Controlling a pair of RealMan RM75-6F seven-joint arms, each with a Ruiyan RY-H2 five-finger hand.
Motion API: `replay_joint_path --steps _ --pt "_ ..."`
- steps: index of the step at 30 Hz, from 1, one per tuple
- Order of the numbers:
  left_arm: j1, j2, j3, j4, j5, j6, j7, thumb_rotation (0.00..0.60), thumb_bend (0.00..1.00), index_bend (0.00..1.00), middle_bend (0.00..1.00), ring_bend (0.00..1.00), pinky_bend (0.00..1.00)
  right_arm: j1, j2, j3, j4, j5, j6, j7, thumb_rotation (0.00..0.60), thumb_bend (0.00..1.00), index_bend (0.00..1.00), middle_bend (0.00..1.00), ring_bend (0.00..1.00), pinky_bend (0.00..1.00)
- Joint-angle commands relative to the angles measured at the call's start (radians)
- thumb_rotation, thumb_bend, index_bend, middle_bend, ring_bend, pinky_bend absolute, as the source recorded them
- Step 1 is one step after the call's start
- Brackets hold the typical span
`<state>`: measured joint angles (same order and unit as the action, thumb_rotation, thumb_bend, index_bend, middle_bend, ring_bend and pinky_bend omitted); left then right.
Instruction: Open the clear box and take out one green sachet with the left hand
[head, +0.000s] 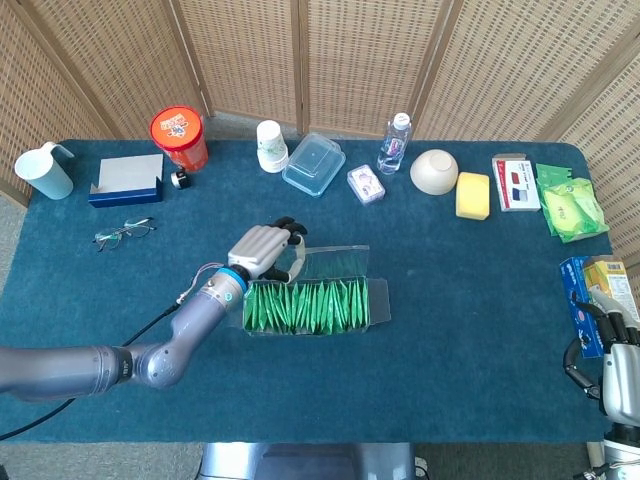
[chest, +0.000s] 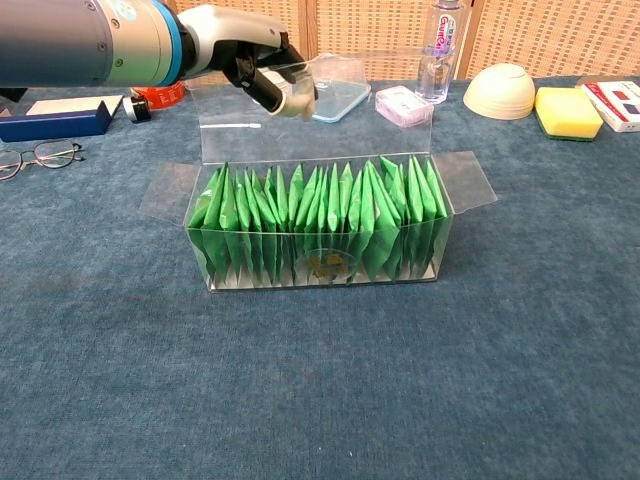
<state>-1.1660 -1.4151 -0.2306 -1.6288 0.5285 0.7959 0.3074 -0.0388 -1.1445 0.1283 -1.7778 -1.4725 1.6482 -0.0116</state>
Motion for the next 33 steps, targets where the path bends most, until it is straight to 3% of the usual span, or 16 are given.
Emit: replay_joint_path --steps 1,9,13,22,28,33 --pt "-0.005 -0.008 0.001 0.012 -0.012 0.007 0.002 0.405 0.48 0.41 0.19 0.08 0.22 -0.001 0.0 0.0 0.0 -0.001 0.001 0.0 0.425 0.66 0.24 0.17 0.15 0.22" --pt "-0.009 -0.047 0.02 0.058 0.01 0.069 0.045 0.303 0.41 0.11 0.1 0.01 0.22 -0.006 0.0 -0.002 -0.005 -0.004 0.009 -0.002 0.427 0.66 0.24 0.17 0.15 0.22" --pt "-0.012 -0.064 0.044 0.077 0.036 0.118 0.105 0.274 0.38 0.02 0.03 0.0 0.22 -0.008 0.001 -0.004 -0.007 -0.005 0.011 -0.003 0.426 0.66 0.24 0.17 0.15 0.22" --pt "0.022 -0.049 0.057 0.028 0.118 0.233 0.169 0.264 0.37 0.01 0.01 0.0 0.22 -0.009 0.002 -0.004 -0.01 -0.013 0.014 -0.004 0.427 0.67 0.24 0.17 0.15 0.22" --pt "0.121 0.1 0.07 -0.157 0.333 0.282 0.068 0.247 0.37 0.09 0.01 0.0 0.22 -0.014 0.002 -0.006 -0.01 -0.019 0.021 0.0 0.426 0.66 0.24 0.17 0.15 0.22" --pt "0.19 0.18 0.099 -0.211 0.528 0.295 -0.036 0.254 0.37 0.15 0.02 0.0 0.22 -0.011 -0.001 -0.008 -0.006 -0.016 0.012 -0.001 0.426 0.66 0.24 0.17 0.15 0.22"
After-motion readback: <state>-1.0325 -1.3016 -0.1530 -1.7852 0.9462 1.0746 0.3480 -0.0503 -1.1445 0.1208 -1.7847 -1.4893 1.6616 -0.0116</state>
